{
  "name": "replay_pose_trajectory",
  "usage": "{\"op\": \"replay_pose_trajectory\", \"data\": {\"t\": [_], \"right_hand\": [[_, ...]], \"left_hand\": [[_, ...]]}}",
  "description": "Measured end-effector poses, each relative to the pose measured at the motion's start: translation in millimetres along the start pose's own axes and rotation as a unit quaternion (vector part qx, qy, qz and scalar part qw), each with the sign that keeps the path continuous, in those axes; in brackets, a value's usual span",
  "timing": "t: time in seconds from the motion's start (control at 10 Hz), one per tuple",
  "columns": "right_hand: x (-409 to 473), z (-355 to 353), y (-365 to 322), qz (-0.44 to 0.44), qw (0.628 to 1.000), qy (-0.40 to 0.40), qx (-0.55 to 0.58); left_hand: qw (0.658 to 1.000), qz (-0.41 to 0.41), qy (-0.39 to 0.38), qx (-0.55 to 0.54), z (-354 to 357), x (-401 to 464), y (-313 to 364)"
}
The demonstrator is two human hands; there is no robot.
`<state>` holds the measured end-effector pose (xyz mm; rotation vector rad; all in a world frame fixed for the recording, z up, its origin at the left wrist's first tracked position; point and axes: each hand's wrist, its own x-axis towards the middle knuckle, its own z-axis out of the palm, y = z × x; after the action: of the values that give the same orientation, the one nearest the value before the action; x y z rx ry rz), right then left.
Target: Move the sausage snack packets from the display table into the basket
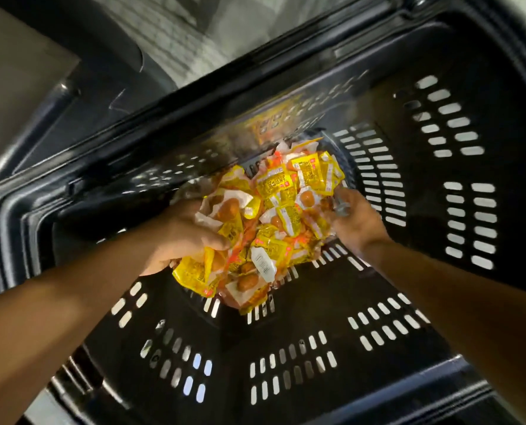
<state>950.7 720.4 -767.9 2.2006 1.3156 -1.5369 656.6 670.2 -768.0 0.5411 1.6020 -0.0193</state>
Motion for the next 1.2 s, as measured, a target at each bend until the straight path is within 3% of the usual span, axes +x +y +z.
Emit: {"op": "replay_pose_trajectory", "data": {"t": [0.2, 0.3, 0.4, 0.5, 0.7, 1.0, 1.2], "right_hand": [[55.1, 2.3, -23.9, 0.03, 0.997, 0.067, 0.012], [79.7, 23.3, -29.5, 0.08, 0.995, 0.041, 0.04], [83.5, 44.2, -26.5, 0.078, 0.993, 0.089, -0.027], [69.5, 62.9, -19.4, 0.02, 0.983, 0.182, -0.014], [29.9, 51.2, -6.7, 0.041, 0.992, 0.111, 0.05], [-57.0, 6.1, -5.1, 0.068, 0.981, 0.069, 0.166], [-121.6, -18.7, -32.7, 0.137, 0.966, 0.059, 0.213]], "left_hand": [[0.999, 0.017, 0.044, -0.002, 3.1, 15.4, -25.7], [0.997, 0.044, 0.063, 0.022, 15.7, 13.6, -31.6], [0.998, 0.024, 0.06, 0.023, 21.8, 9.0, -25.3], [0.998, 0.018, 0.051, 0.044, 20.9, 4.8, -21.4], [0.997, -0.033, 0.047, 0.053, 12.7, -13.1, -7.2], [0.993, -0.071, 0.028, -0.093, -0.6, -71.9, 30.5], [0.982, -0.082, 0.005, -0.173, -15.4, -157.8, 53.0]]}}
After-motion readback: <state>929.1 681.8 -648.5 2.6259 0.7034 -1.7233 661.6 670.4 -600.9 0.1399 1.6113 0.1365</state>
